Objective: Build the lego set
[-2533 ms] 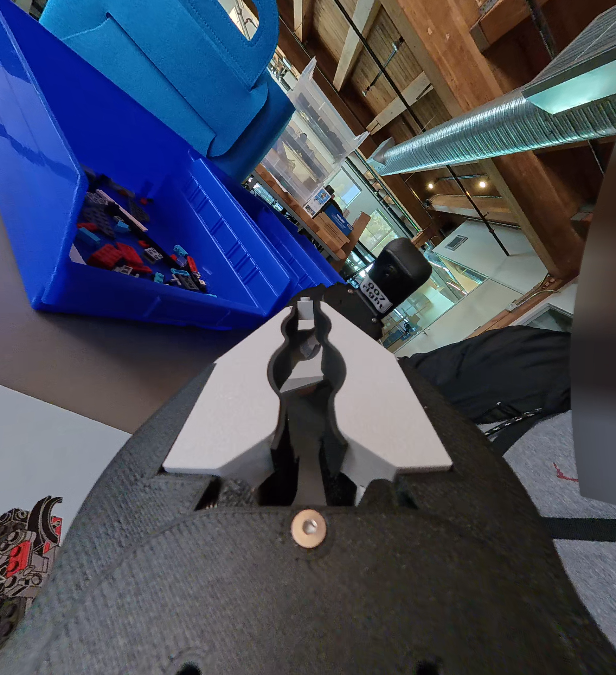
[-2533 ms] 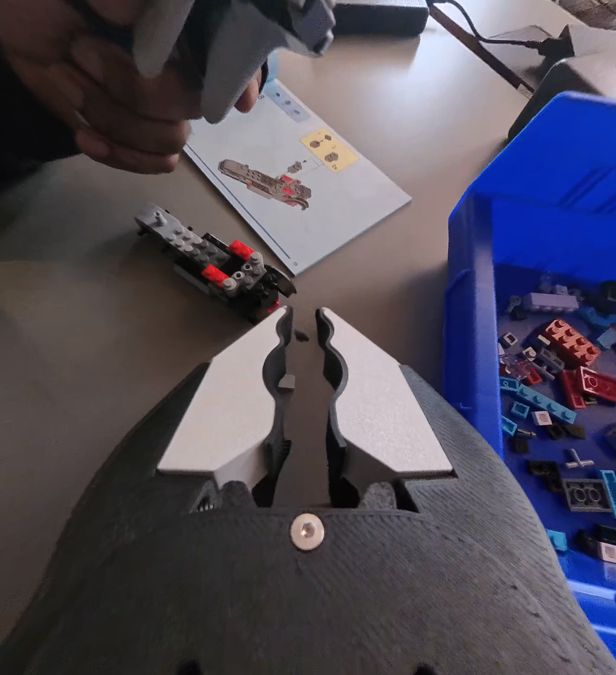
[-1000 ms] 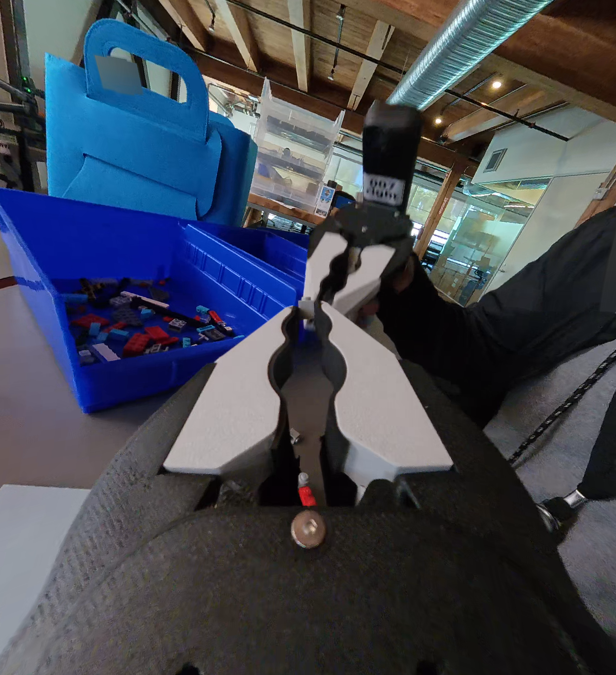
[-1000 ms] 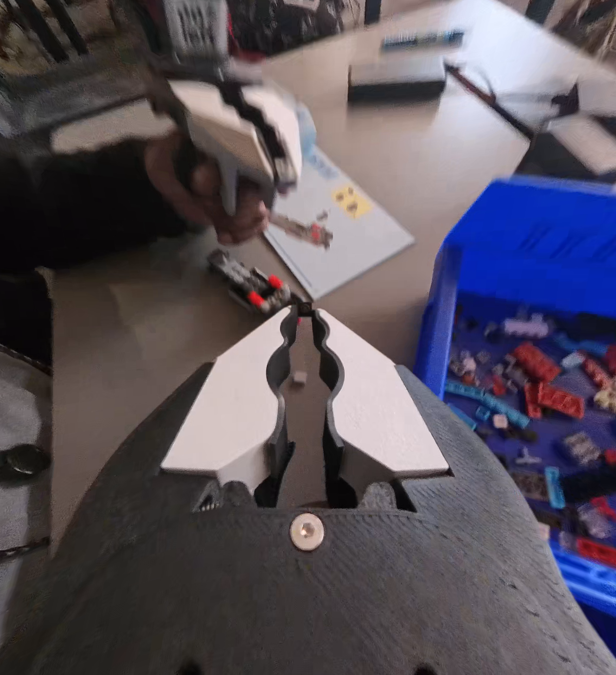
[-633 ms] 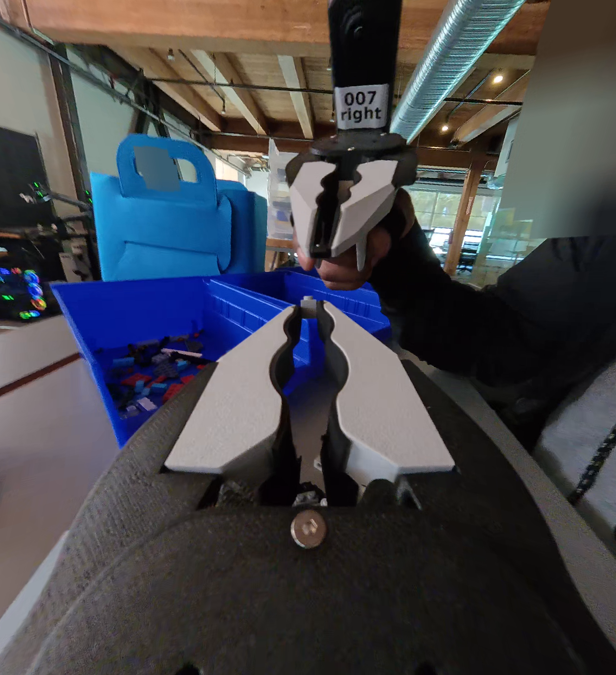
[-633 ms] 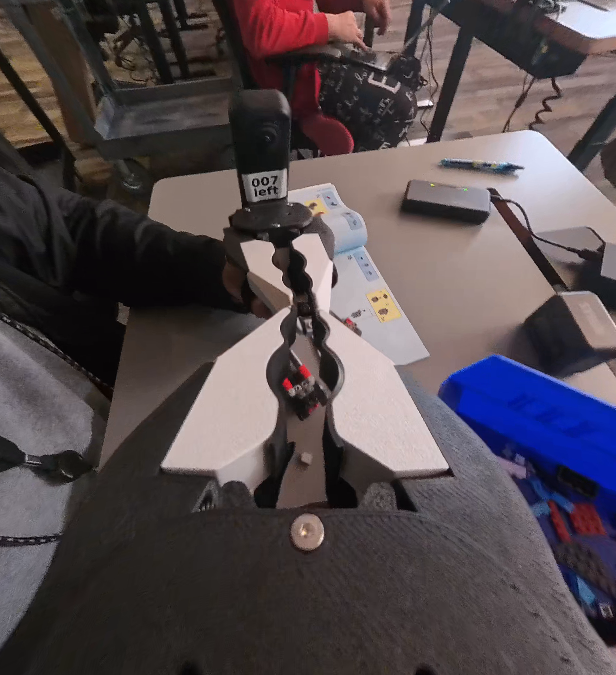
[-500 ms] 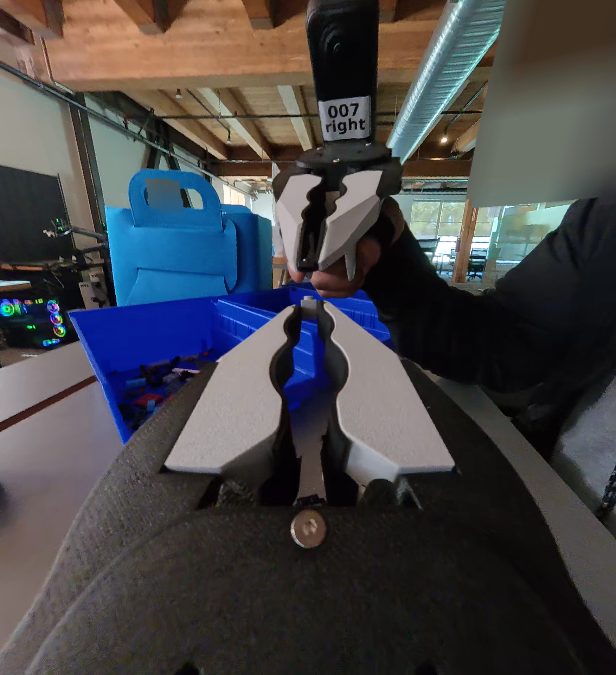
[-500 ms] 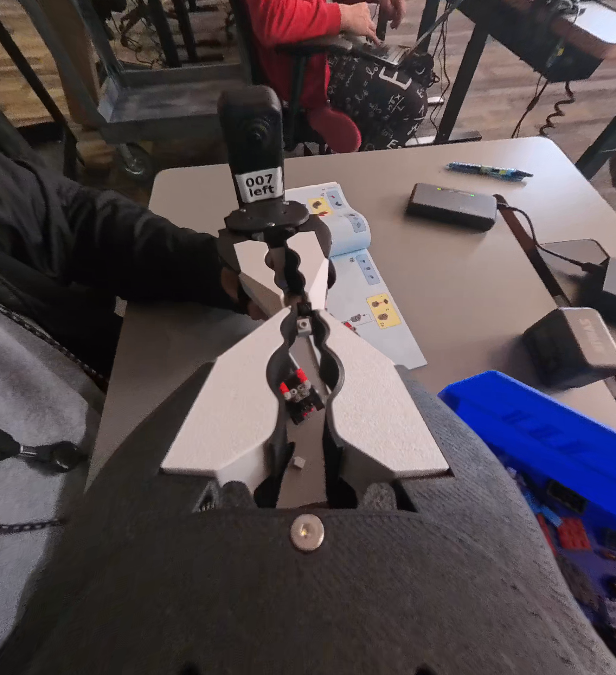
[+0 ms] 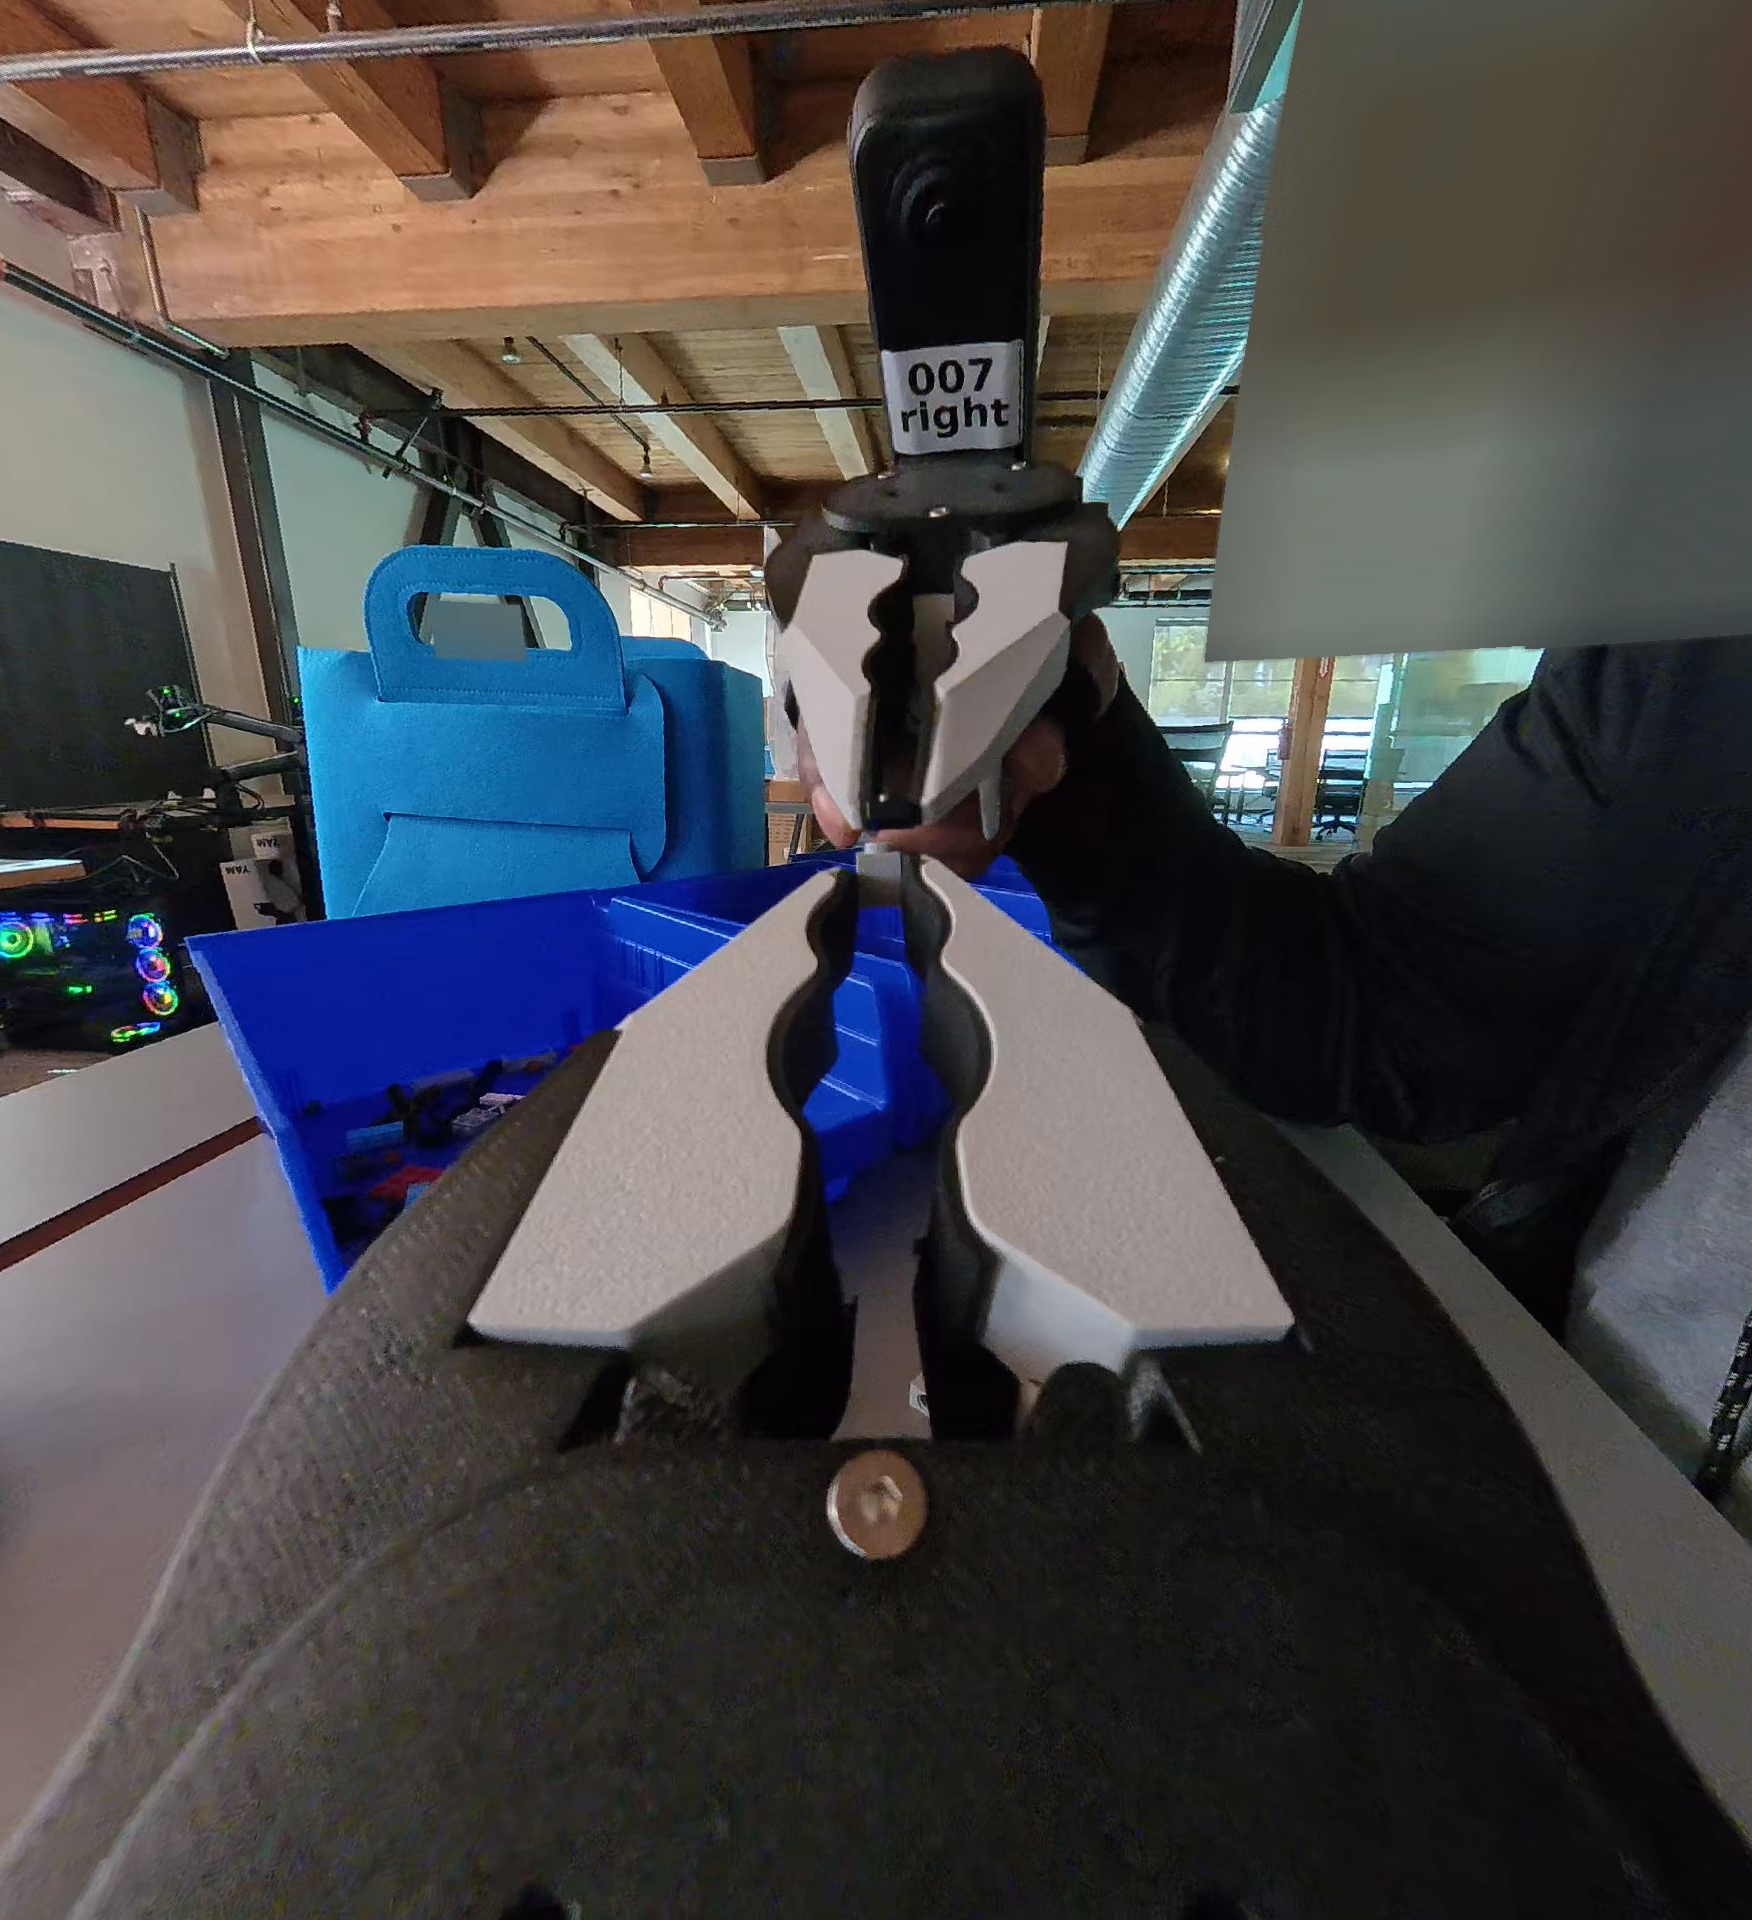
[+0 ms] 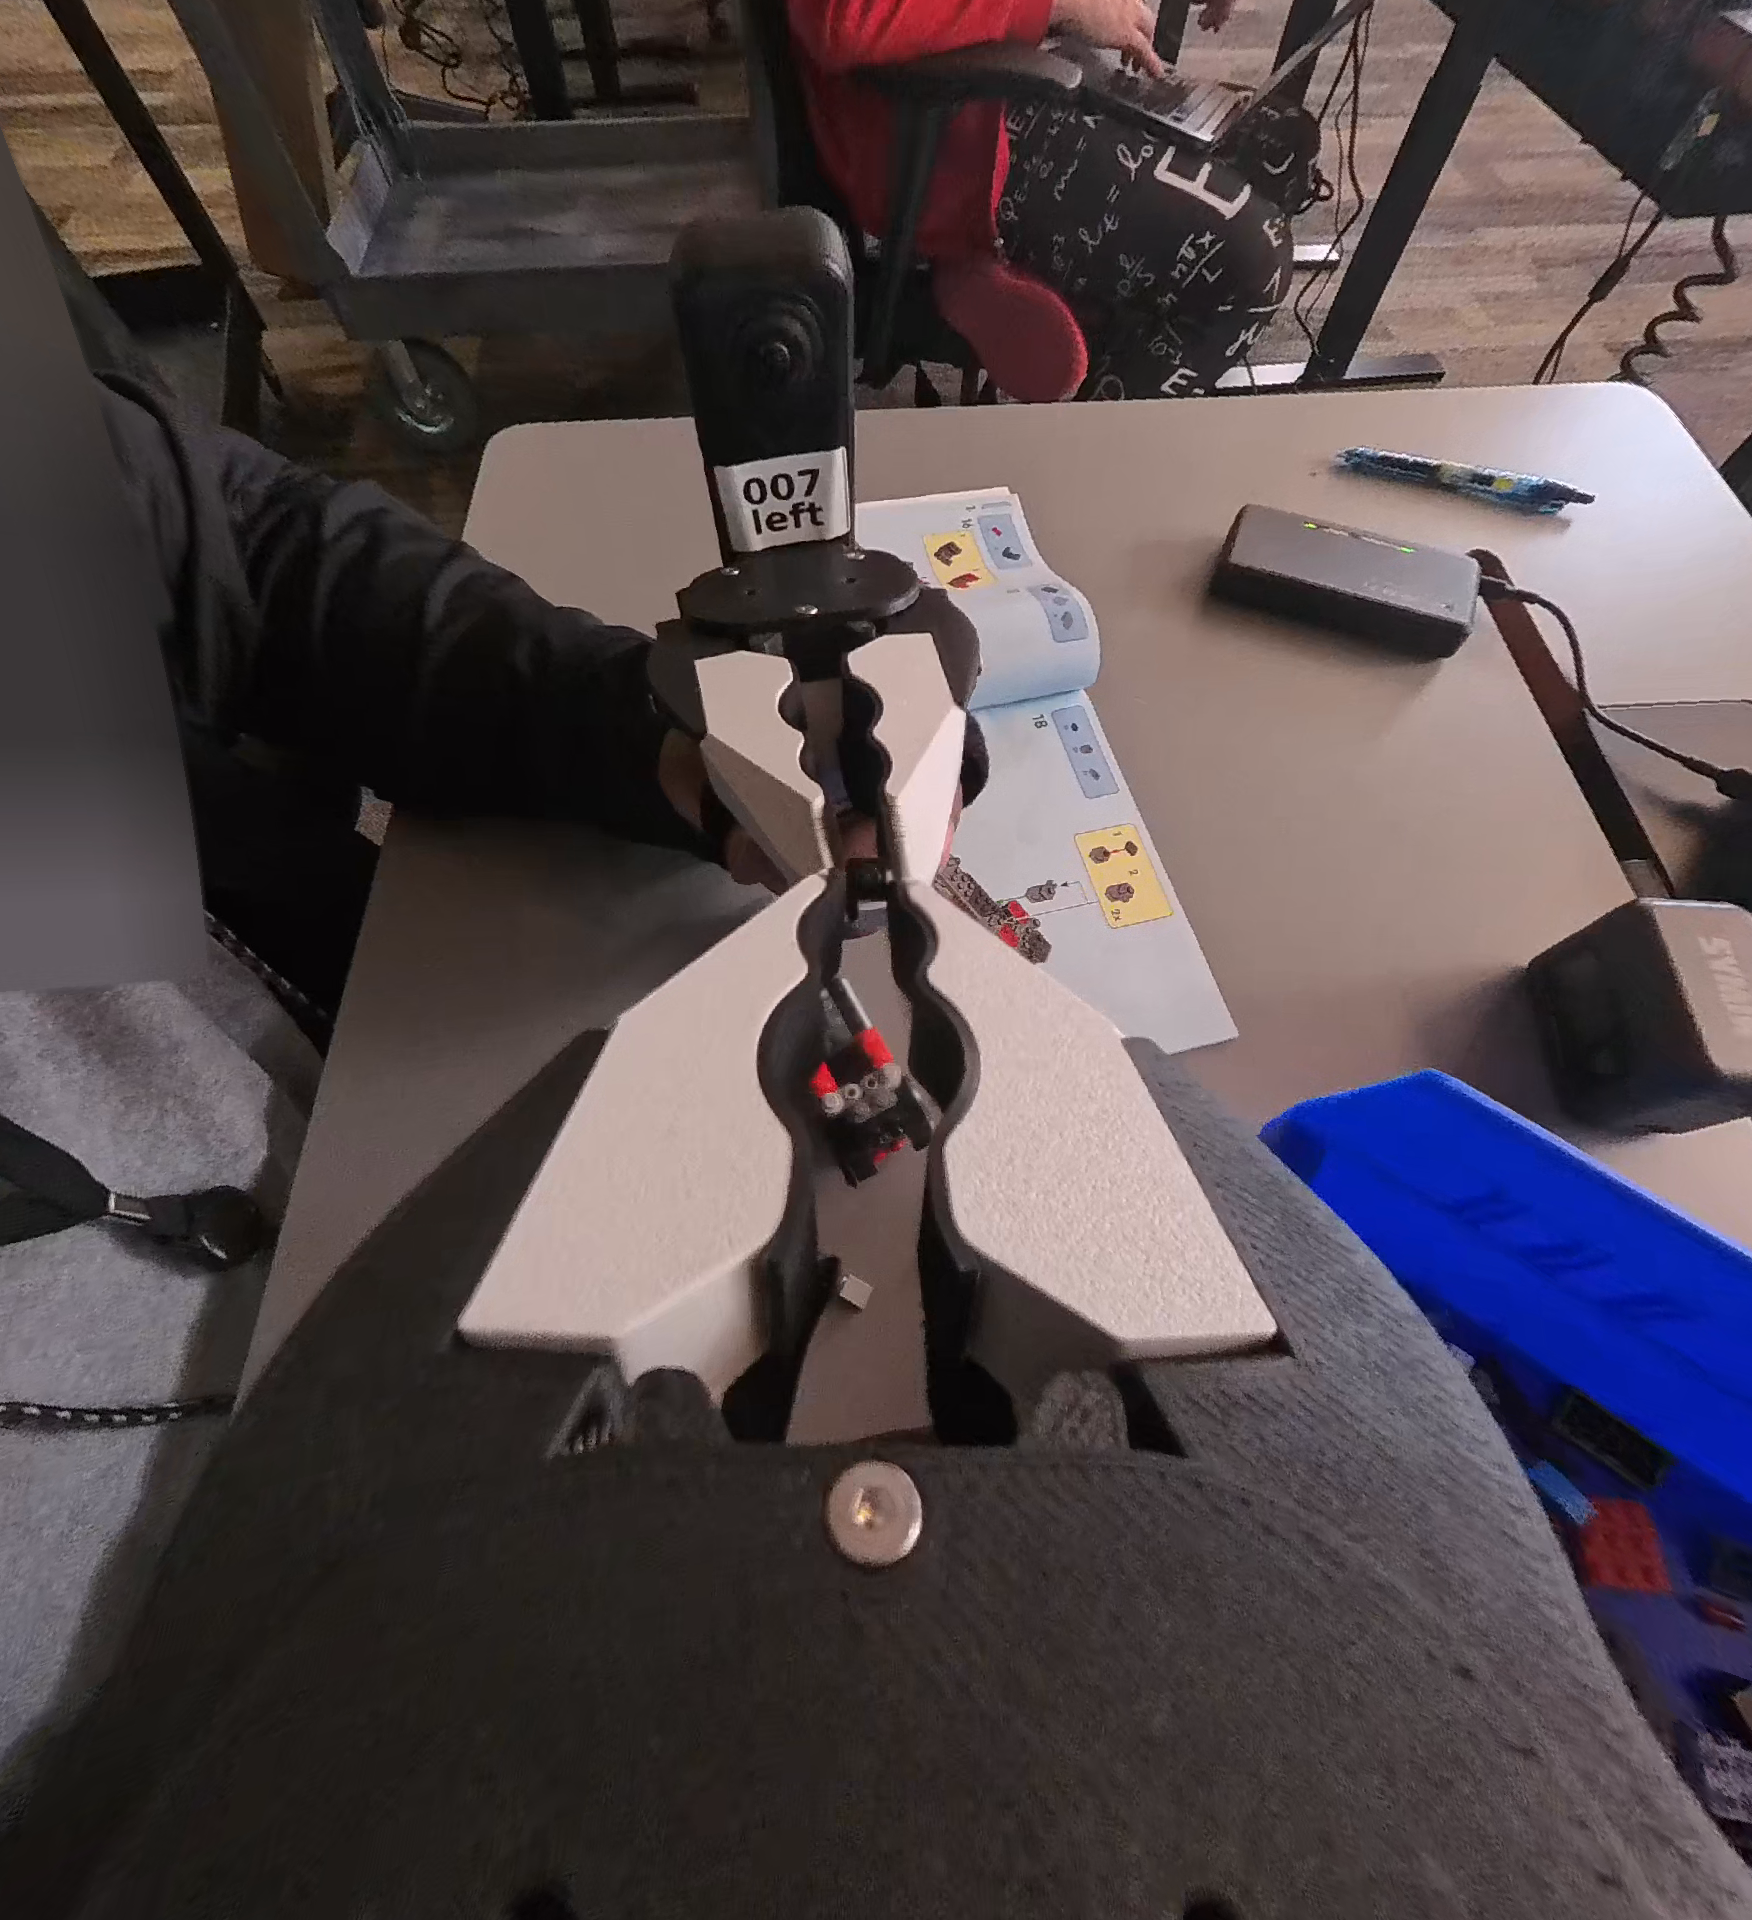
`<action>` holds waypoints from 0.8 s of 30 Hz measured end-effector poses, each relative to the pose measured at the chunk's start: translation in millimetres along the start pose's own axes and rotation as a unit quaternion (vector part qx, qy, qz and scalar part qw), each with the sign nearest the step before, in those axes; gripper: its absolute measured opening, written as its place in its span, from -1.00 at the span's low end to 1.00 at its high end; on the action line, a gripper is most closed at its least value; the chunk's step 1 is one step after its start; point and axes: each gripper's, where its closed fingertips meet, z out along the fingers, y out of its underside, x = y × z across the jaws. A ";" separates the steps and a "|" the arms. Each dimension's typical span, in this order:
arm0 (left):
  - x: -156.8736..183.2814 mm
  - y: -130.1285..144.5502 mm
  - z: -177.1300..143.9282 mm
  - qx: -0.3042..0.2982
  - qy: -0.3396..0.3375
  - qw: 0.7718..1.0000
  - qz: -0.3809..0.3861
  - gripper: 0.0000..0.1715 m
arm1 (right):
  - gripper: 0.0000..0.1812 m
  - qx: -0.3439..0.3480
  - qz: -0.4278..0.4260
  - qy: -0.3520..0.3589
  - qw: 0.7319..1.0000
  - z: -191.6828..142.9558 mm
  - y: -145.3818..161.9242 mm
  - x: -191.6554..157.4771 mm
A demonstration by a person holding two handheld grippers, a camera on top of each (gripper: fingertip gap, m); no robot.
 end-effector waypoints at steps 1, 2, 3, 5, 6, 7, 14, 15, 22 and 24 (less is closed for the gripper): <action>-0.1 -0.2 -0.1 0.001 0.000 1.000 0.000 -0.90 | -0.90 -0.001 0.000 0.000 1.000 0.6 0.2 -0.2; 0.2 -0.6 -0.2 0.002 0.001 1.000 0.000 -0.90 | -0.90 -0.001 0.000 0.001 1.000 0.9 0.3 0.1; 0.5 -0.9 -0.3 0.003 0.002 1.000 0.000 -0.90 | -0.90 -0.002 0.000 0.001 1.000 1.2 0.7 0.4; 1.0 -0.9 -0.2 0.003 0.003 1.000 0.000 -0.90 | -0.90 -0.003 0.000 0.003 1.000 1.6 1.3 0.9; 1.3 -1.1 -0.1 0.004 0.003 1.000 0.000 -0.90 | -0.90 -0.003 0.000 0.003 1.000 1.6 1.2 1.0; 1.2 -1.4 -0.2 0.005 0.003 1.000 0.000 -0.90 | -0.90 -0.003 0.000 0.003 1.000 1.6 1.1 0.7; 1.1 -1.4 -0.4 0.006 0.004 1.000 -0.002 -0.90 | -0.90 -0.002 -0.002 0.000 1.000 2.2 0.7 -0.9; 1.3 -1.4 -0.4 0.007 0.005 1.000 -0.002 -0.90 | -0.90 -0.001 -0.001 0.000 1.000 2.2 0.8 -0.7; 1.5 -2.8 -0.7 0.010 0.005 1.000 -0.002 -0.90 | -0.90 -0.002 0.000 0.002 1.000 2.3 1.3 0.2; 1.5 -2.8 -0.6 0.010 0.005 1.000 -0.002 -0.90 | -0.90 -0.001 0.000 0.002 1.000 2.5 1.1 0.3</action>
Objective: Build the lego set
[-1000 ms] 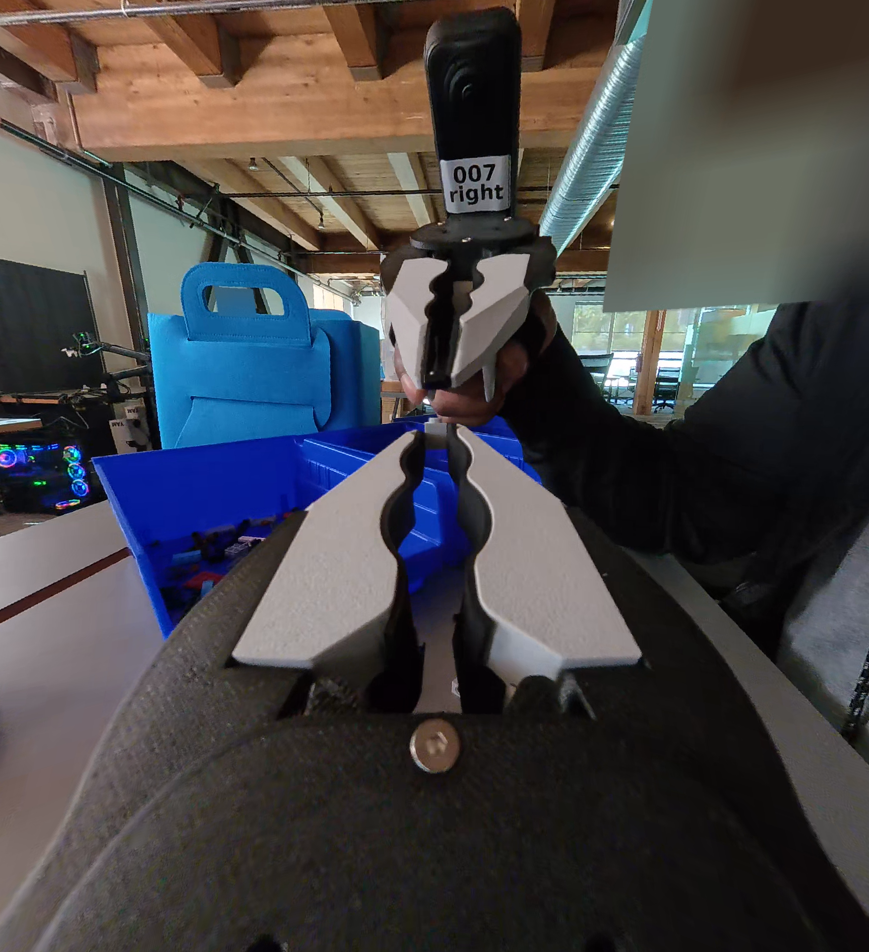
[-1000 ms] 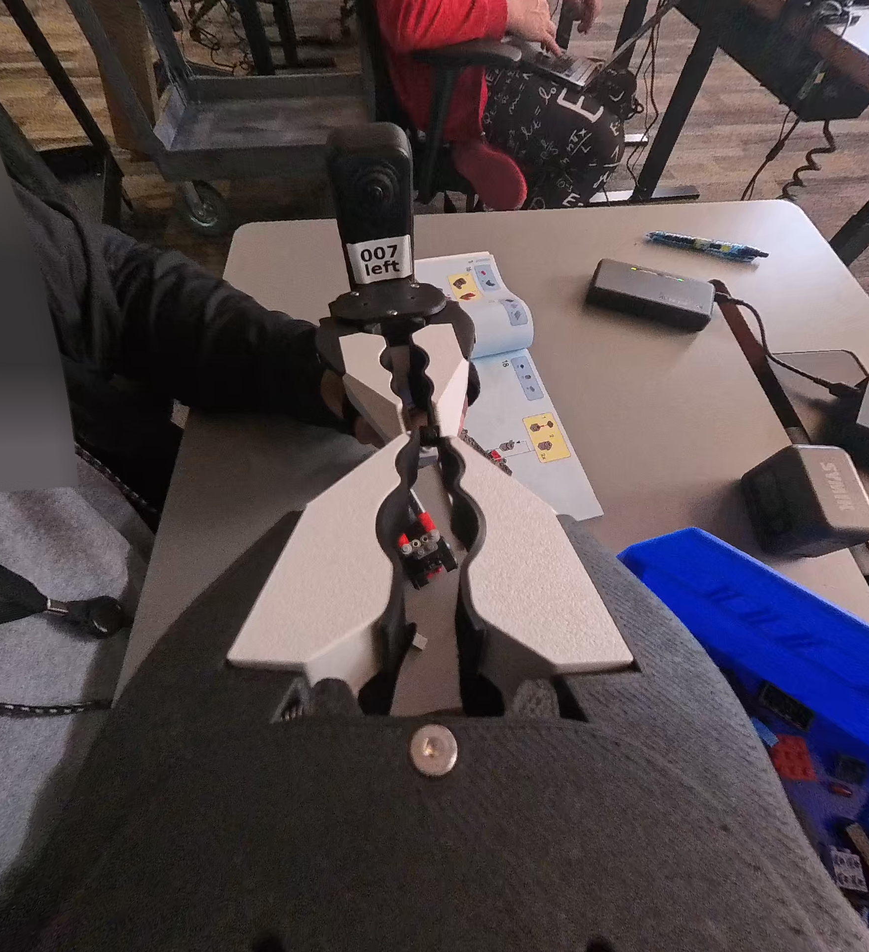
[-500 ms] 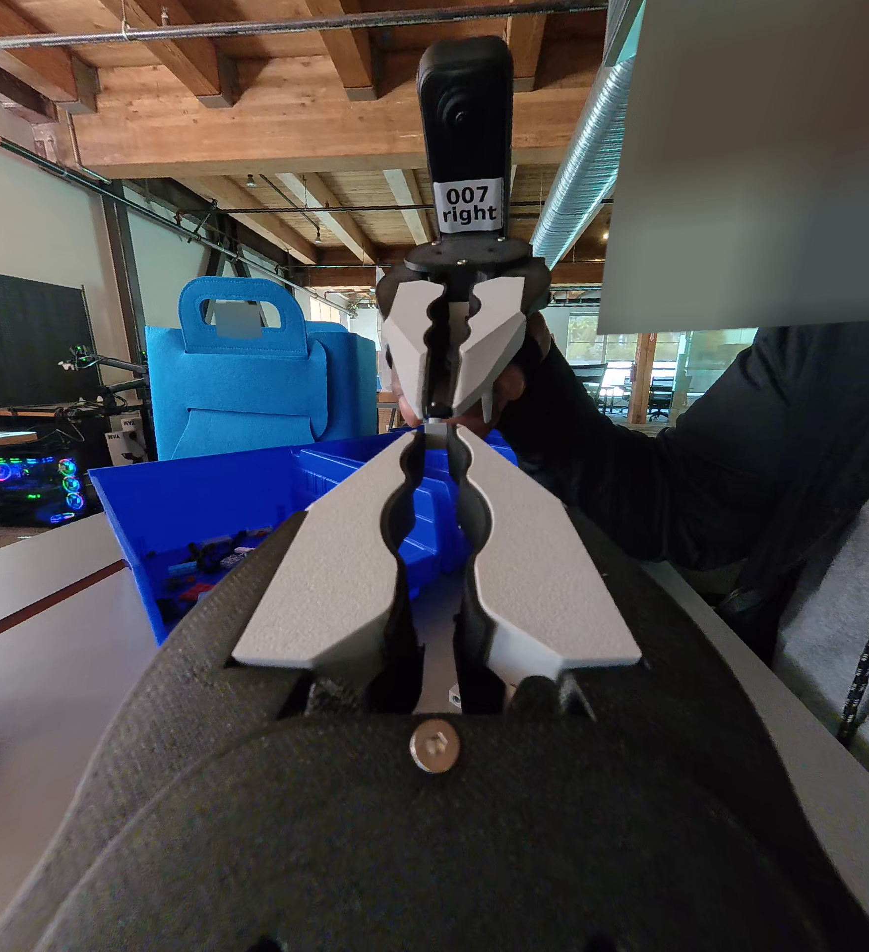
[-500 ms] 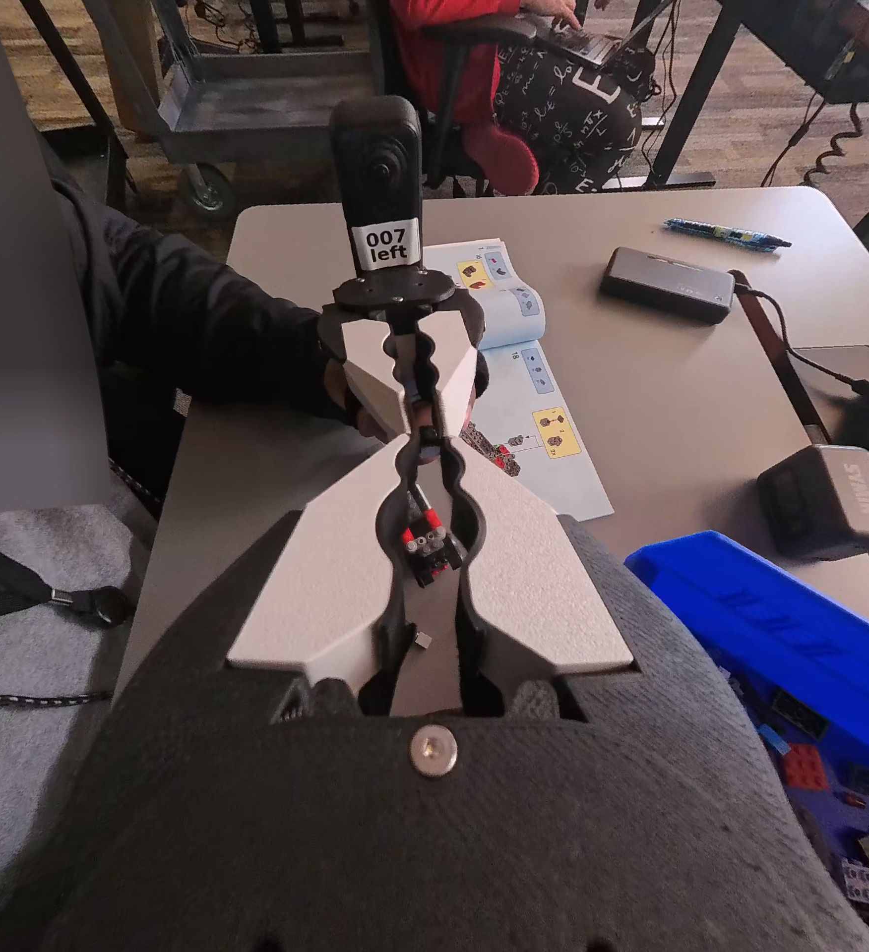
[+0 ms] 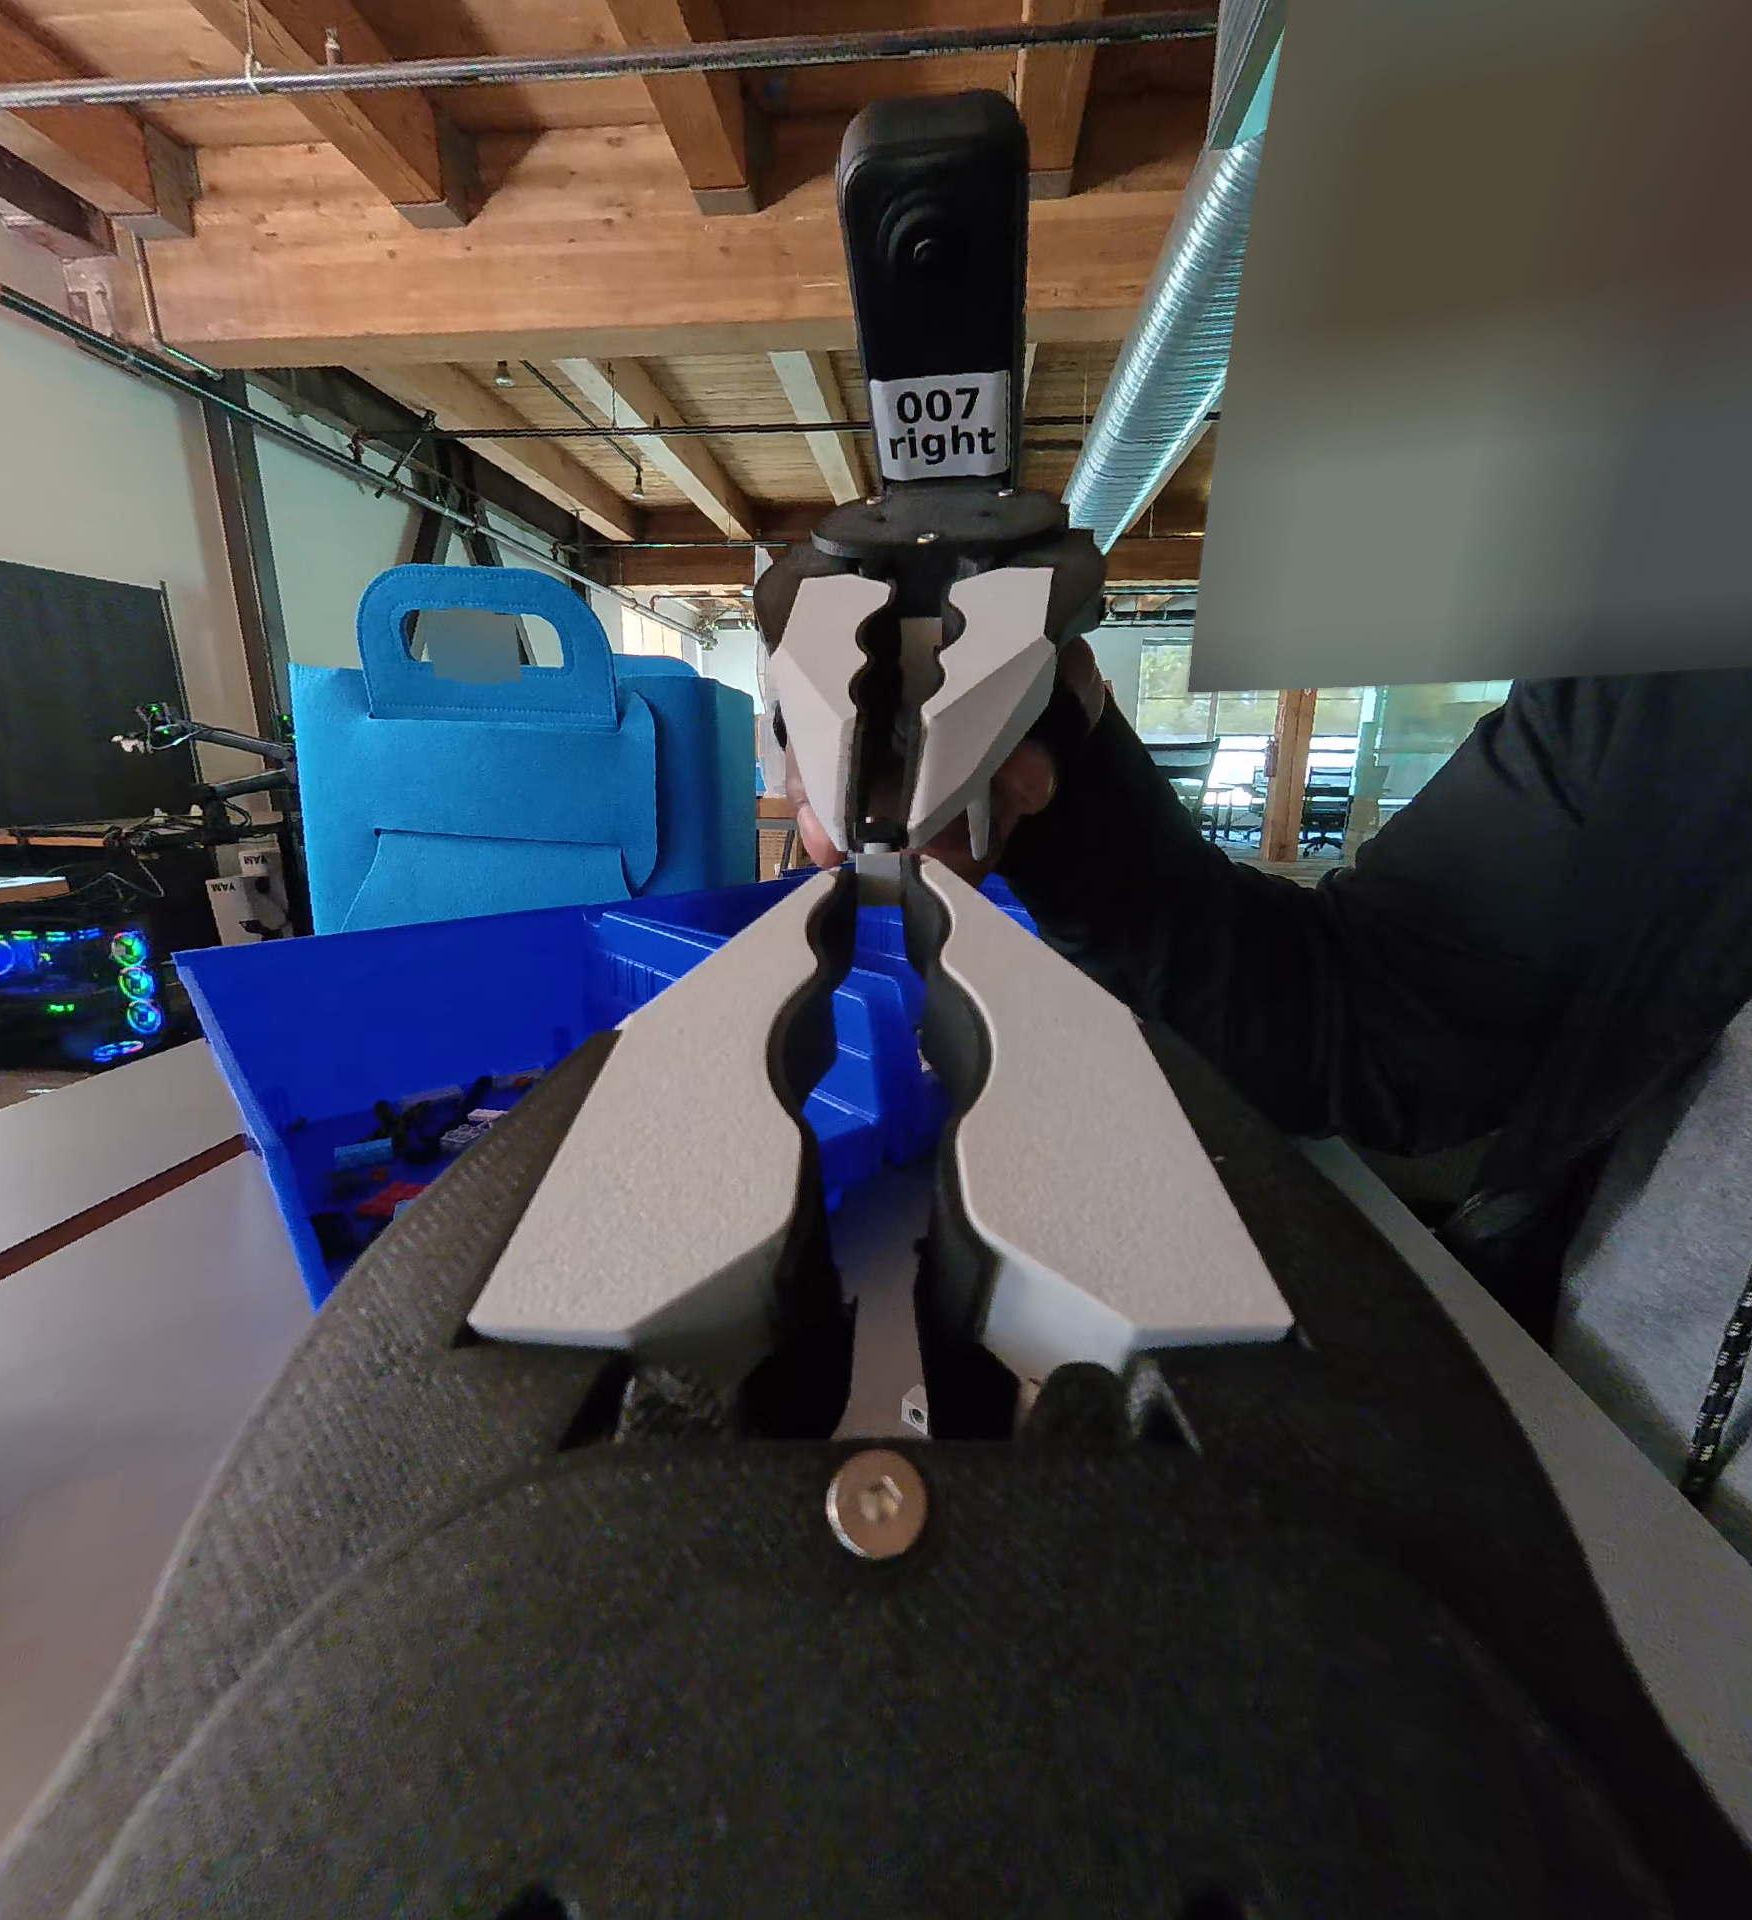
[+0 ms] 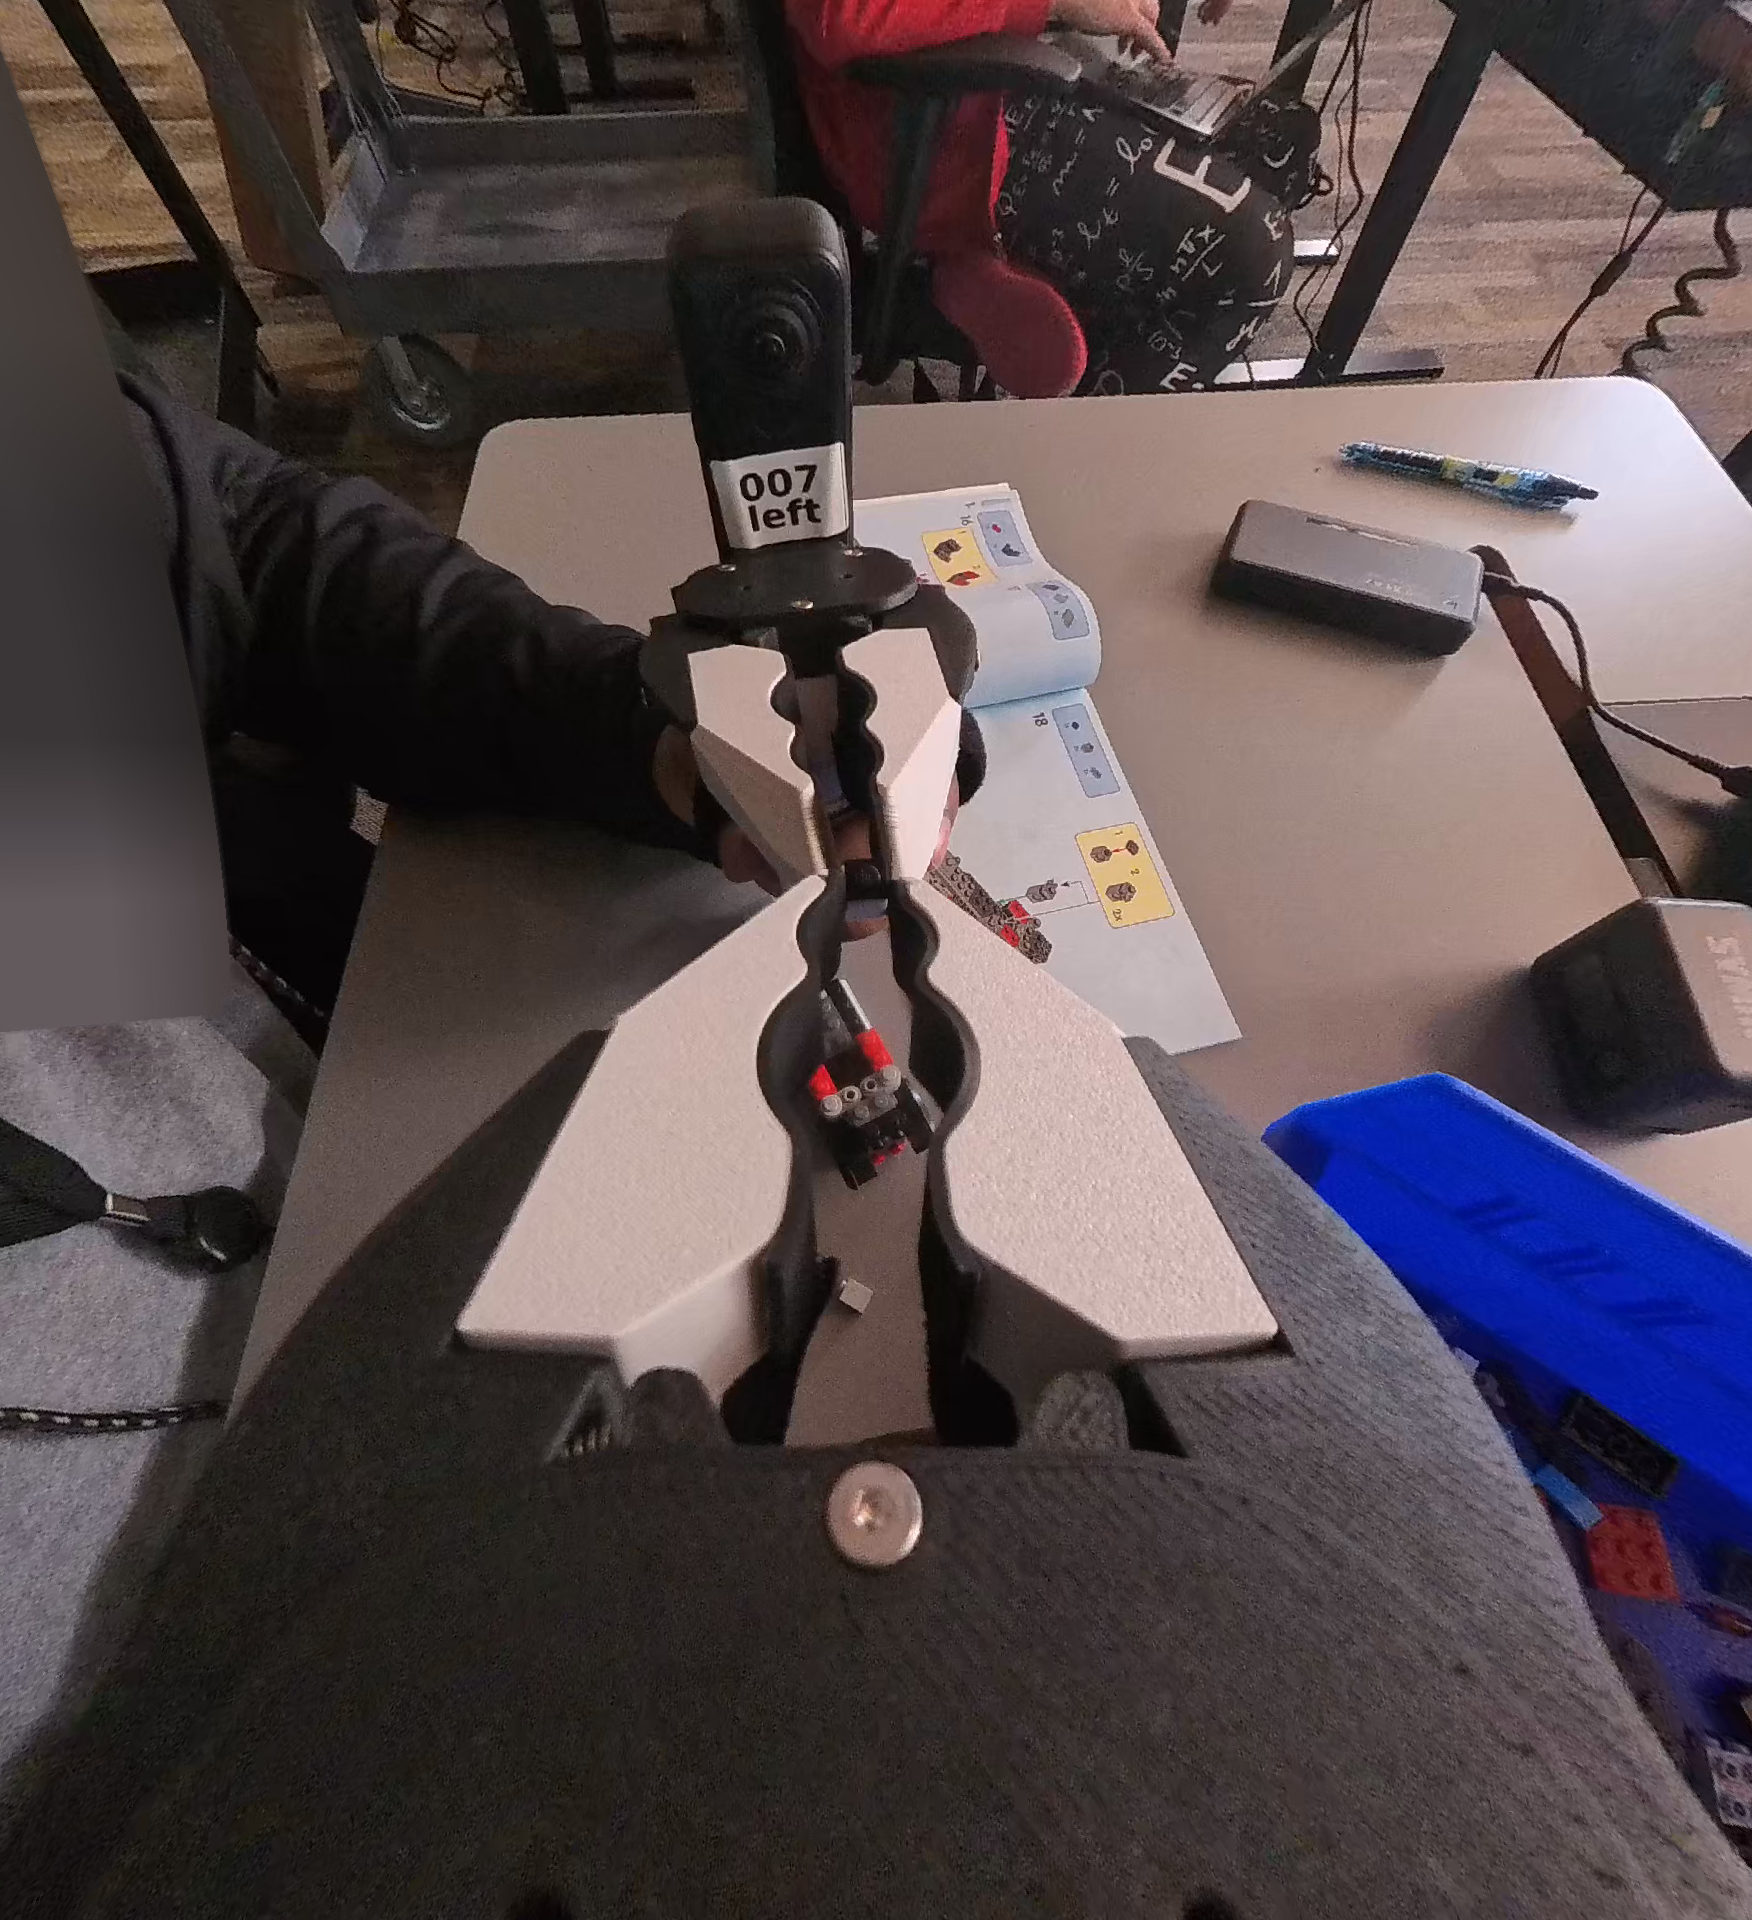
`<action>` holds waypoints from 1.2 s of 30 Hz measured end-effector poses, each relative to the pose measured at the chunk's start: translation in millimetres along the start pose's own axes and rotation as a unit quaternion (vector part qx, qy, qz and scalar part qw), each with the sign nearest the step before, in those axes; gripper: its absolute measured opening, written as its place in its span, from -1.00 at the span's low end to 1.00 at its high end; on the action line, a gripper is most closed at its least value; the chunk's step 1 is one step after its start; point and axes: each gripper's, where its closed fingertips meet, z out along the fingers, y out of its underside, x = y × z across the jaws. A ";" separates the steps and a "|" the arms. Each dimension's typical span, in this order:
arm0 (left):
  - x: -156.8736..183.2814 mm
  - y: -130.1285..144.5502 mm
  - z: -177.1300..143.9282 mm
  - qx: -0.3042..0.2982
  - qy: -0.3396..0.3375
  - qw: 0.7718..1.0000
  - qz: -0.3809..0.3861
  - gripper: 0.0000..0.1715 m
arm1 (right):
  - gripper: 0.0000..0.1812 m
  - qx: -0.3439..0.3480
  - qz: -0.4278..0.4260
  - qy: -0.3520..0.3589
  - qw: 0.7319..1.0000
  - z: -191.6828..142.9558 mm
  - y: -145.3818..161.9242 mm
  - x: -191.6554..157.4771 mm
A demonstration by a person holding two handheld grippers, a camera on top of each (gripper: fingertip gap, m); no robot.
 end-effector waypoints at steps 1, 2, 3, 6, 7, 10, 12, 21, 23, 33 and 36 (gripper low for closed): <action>-0.1 0.0 0.0 0.000 0.000 1.000 0.000 -0.90 | -0.90 0.000 0.000 0.000 1.000 0.1 -0.1 0.1; -0.1 -0.3 0.0 0.001 0.000 1.000 -0.001 -0.90 | -0.90 0.000 0.000 0.001 1.000 0.1 -0.3 0.1; 0.0 -0.3 0.0 0.001 0.000 1.000 -0.001 -0.90 | -0.90 0.001 0.000 0.000 1.000 0.1 -0.4 0.0; 0.2 -0.5 0.0 0.002 0.001 1.000 -0.001 -0.90 | -0.89 0.001 0.000 0.000 1.000 0.4 -0.7 -0.2; 0.2 -0.6 0.0 0.002 0.001 1.000 -0.002 -0.90 | -0.89 0.002 0.000 0.000 1.000 0.5 -0.8 -0.2; 0.2 -1.0 -0.1 0.004 0.001 1.000 -0.002 -0.90 | -0.89 0.002 0.000 -0.001 1.000 0.9 -1.1 -0.5; 0.4 -1.4 -0.3 0.005 0.002 1.000 -0.003 -0.90 | -0.89 0.003 0.000 -0.001 1.000 0.9 -1.5 -0.8; 0.8 -2.2 -0.6 0.008 0.004 1.000 -0.005 -0.90 | -0.88 0.007 -0.002 -0.002 1.000 0.0 -3.7 -1.7; 1.2 -2.3 -0.6 0.009 0.005 1.000 -0.006 -0.90 | -0.88 0.008 -0.002 -0.002 1.000 0.2 -3.9 -1.8; 0.9 -3.1 -1.4 0.012 0.006 1.000 -0.008 -0.90 | -0.86 0.011 -0.004 -0.003 1.000 -0.6 -5.3 -1.9; 0.5 -3.5 -1.6 0.013 0.005 1.000 -0.011 -0.90 | -0.82 0.017 -0.015 -0.005 1.000 -2.4 -6.6 -2.9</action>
